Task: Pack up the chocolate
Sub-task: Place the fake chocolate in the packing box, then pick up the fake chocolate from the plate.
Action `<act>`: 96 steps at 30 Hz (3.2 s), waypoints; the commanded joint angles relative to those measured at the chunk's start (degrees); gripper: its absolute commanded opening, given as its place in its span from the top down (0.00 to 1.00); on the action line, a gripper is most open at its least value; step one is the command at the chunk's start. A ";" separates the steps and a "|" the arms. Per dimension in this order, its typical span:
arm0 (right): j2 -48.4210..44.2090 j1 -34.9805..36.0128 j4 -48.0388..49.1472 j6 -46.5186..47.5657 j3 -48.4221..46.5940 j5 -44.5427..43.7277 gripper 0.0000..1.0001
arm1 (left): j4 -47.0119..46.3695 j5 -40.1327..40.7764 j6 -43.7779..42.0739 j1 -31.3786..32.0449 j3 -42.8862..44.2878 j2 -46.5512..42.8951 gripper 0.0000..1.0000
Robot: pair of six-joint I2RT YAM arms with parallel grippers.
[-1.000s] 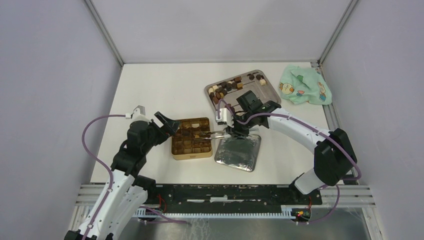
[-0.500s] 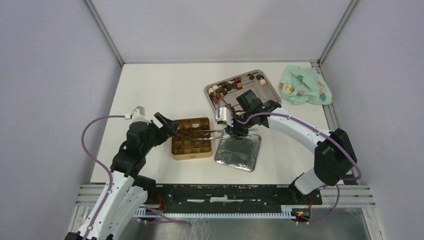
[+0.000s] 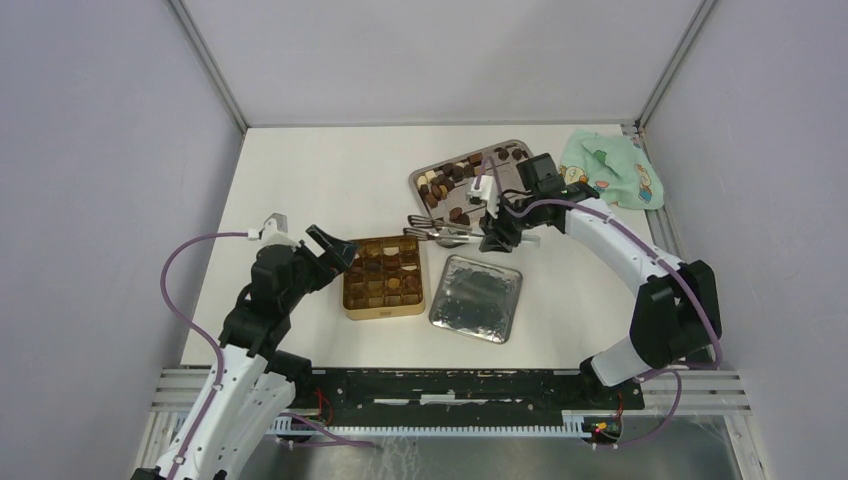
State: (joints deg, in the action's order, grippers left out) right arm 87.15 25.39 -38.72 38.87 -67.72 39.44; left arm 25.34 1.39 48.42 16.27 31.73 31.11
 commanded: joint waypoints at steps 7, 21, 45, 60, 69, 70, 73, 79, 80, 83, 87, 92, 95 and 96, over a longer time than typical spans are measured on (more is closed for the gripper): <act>4.48 -8.51 5.81 -3.24 -6.91 -8.38 0.58 | -0.62 0.19 1.94 0.16 0.51 0.63 0.03; 15.49 -8.51 7.14 -4.78 -12.56 -14.06 0.58 | -0.20 0.71 1.94 0.14 0.08 0.15 0.03; 20.90 -6.99 7.39 -8.21 -14.87 -12.72 0.58 | -0.59 0.63 1.94 0.16 -0.01 0.22 0.03; 24.18 -6.22 7.82 -11.34 -18.58 -20.17 0.61 | -0.47 0.63 1.86 0.16 0.27 0.35 0.04; 23.75 -6.24 7.77 -10.62 -18.28 -20.79 0.67 | -0.51 0.53 1.85 0.16 0.26 0.45 0.03; 23.72 -6.24 7.56 -10.26 -18.32 -20.55 0.67 | -0.47 0.51 1.77 0.17 0.19 0.57 0.03; 23.64 -6.19 7.09 -9.32 -18.32 -19.74 0.73 | -0.48 0.53 1.76 0.15 0.13 0.53 0.03; 21.08 -6.49 7.71 -8.13 -16.56 -18.69 0.95 | -0.13 0.66 1.68 0.14 0.18 0.44 0.04; 20.29 -6.66 8.07 -8.03 -15.95 -18.53 0.97 | 0.00 0.69 1.67 0.14 0.19 0.37 0.04; 17.98 -7.36 8.95 -8.05 -14.32 -17.71 1.00 | 0.06 0.81 1.67 0.15 0.18 0.35 0.04; 15.33 -8.45 9.51 -7.94 -12.25 -15.68 1.00 | 0.06 0.76 1.59 0.14 0.06 0.59 0.04; 12.59 -9.71 10.14 -8.05 -9.79 -13.14 1.00 | 0.12 0.72 1.59 0.14 0.14 1.00 0.04; 11.00 -10.57 10.41 -8.15 -8.72 -11.15 1.00 | 0.38 0.70 1.50 0.09 0.15 1.43 0.04; 10.37 -10.91 10.50 -8.19 -8.43 -10.25 1.00 | 0.55 0.72 1.38 0.11 0.18 1.67 0.04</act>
State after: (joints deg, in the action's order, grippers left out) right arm 101.84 15.42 -30.92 30.30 -77.01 24.56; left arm 26.24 1.41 48.51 16.25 31.62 32.23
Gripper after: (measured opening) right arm 0.366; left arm 0.967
